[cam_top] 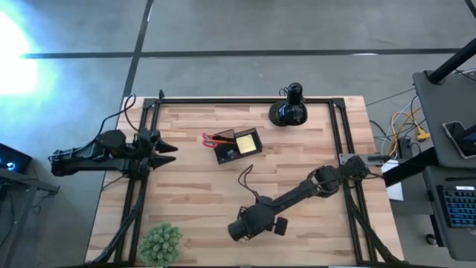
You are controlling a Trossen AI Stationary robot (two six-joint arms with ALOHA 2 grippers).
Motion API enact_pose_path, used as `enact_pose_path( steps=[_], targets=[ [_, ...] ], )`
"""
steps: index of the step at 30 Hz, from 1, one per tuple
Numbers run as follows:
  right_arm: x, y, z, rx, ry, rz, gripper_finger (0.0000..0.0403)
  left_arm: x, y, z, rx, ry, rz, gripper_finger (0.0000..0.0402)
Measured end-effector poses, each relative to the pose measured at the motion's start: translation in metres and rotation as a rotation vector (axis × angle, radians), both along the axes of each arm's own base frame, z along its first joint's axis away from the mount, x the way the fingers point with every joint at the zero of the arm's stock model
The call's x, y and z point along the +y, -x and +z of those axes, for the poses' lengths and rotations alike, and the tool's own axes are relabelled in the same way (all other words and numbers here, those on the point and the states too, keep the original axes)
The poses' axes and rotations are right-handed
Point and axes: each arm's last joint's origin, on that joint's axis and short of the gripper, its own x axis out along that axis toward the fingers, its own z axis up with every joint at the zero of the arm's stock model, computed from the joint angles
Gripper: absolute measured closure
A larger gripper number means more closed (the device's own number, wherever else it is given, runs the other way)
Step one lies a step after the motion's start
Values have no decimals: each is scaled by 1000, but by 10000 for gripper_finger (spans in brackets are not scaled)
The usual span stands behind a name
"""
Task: Pick and place office supplies into organizer
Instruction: Put the blue clip into the black organizer
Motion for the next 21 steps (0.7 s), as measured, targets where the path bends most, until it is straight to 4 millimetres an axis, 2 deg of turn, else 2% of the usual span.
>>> enact_pose_path(
  steps=[8, 13, 17, 21],
  targets=[
    [2, 1, -5, -18, -2, 33, 337, 0, 0, 0, 0, 1, -2, 174],
    [3, 0, -1, -28, 1, 52, 338, 0, 0, 0, 1, 1, -2, 174],
    [1, -8, 15, -132, 65, 93, 338, 0, 0, 0, 1, 1, -2, 174],
    [-17, -23, 46, -288, 186, 136, 344, 0, 0, 0, 1, 1, -2, 174]
  ],
)
